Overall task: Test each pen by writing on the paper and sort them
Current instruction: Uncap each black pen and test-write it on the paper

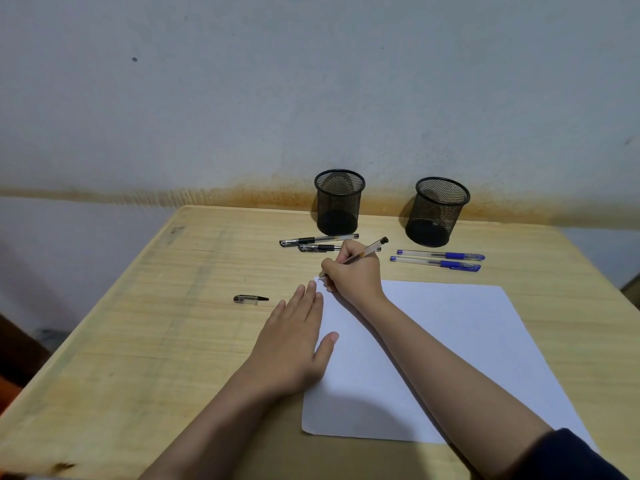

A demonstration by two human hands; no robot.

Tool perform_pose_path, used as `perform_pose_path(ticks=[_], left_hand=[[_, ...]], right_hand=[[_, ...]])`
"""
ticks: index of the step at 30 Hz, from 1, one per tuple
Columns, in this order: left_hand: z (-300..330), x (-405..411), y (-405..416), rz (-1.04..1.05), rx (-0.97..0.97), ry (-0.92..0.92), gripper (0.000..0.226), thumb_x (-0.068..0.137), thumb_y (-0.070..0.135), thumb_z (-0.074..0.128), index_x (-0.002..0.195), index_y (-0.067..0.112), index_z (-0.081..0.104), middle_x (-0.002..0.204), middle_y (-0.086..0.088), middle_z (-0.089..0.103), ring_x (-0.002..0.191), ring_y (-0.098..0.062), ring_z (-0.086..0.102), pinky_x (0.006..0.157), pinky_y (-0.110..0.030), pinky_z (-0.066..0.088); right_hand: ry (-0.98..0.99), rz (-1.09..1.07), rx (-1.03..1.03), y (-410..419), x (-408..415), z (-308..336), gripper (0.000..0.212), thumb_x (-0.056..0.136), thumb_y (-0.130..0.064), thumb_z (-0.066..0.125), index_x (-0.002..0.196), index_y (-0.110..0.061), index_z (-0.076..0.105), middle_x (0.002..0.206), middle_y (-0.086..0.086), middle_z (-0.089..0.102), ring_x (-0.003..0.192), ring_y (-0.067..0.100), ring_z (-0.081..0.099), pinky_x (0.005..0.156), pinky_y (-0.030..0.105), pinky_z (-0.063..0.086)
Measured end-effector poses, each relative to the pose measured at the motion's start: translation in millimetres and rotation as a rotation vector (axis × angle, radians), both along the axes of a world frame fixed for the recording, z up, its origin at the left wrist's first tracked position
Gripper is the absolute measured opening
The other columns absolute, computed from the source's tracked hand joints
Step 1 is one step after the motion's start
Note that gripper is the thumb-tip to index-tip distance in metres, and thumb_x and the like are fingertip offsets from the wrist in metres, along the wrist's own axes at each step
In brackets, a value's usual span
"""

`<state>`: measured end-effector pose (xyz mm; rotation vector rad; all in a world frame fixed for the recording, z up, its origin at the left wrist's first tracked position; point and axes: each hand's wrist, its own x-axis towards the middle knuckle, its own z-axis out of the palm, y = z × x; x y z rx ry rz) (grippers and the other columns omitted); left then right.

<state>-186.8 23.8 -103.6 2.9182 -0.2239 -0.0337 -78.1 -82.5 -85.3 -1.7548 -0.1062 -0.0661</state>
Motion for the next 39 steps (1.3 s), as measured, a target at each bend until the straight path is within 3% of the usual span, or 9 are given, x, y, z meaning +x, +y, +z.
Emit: perform_pose_path(ticks=[6,15,22,34,39], left_hand=[[2.1,-1.4,-0.5,0.001,-0.005,-0.010,0.068,0.093,0.050,0.016,0.149,0.017,-0.003,0.158,0.001,-0.016,0.145,-0.011,-0.014,0.114,-0.030,-0.007],[-0.5,-1.2,0.8,-0.005,-0.027,-0.034,0.081,0.080,0.058,0.001,0.149,0.017,-0.001,0.158,0.002,-0.013,0.145,-0.011,-0.013,0.112,-0.028,-0.008],[-1.2,-1.3,1.6,-0.006,-0.035,-0.037,0.075,0.085,0.055,0.008,0.149,0.017,0.001,0.159,0.003,-0.011,0.145,-0.011,-0.011,0.114,-0.030,-0.004],[1.3,-1.1,1.2,-0.003,-0.047,-0.009,0.074,0.086,0.052,0.013,0.149,0.017,0.000,0.159,0.003,-0.011,0.145,-0.011,-0.012,0.115,-0.030,-0.004],[1.8,-1.6,2.0,-0.011,-0.083,-0.040,0.071,0.087,0.052,0.019,0.149,0.019,0.008,0.160,0.003,-0.004,0.146,-0.011,-0.007,0.115,-0.030,-0.003]], right_hand=[[0.022,0.014,-0.003,-2.3,-0.4,0.5,0.023,0.077,0.004,0.062,0.064,-0.004,0.045,0.058,0.023,0.057,0.041,0.020,0.059,0.041,0.026,0.049],[0.025,-0.010,0.012,-2.2,-1.2,0.9,0.026,0.076,0.006,0.061,0.061,-0.005,0.042,0.052,0.016,0.052,0.039,0.023,0.056,0.038,0.025,0.046],[0.020,-0.045,0.028,-1.4,1.1,-1.7,0.029,0.074,0.007,0.060,0.060,-0.007,0.040,0.053,0.018,0.048,0.046,0.033,0.056,0.039,0.027,0.045],[0.029,-0.071,0.029,-3.0,4.2,-4.3,0.030,0.076,0.006,0.061,0.059,-0.007,0.040,0.052,0.015,0.048,0.043,0.030,0.056,0.038,0.023,0.046],[0.086,-0.085,0.261,-6.5,6.2,-5.2,0.029,0.080,0.003,0.063,0.061,-0.006,0.043,0.046,0.013,0.051,0.041,0.025,0.056,0.045,0.030,0.049]])
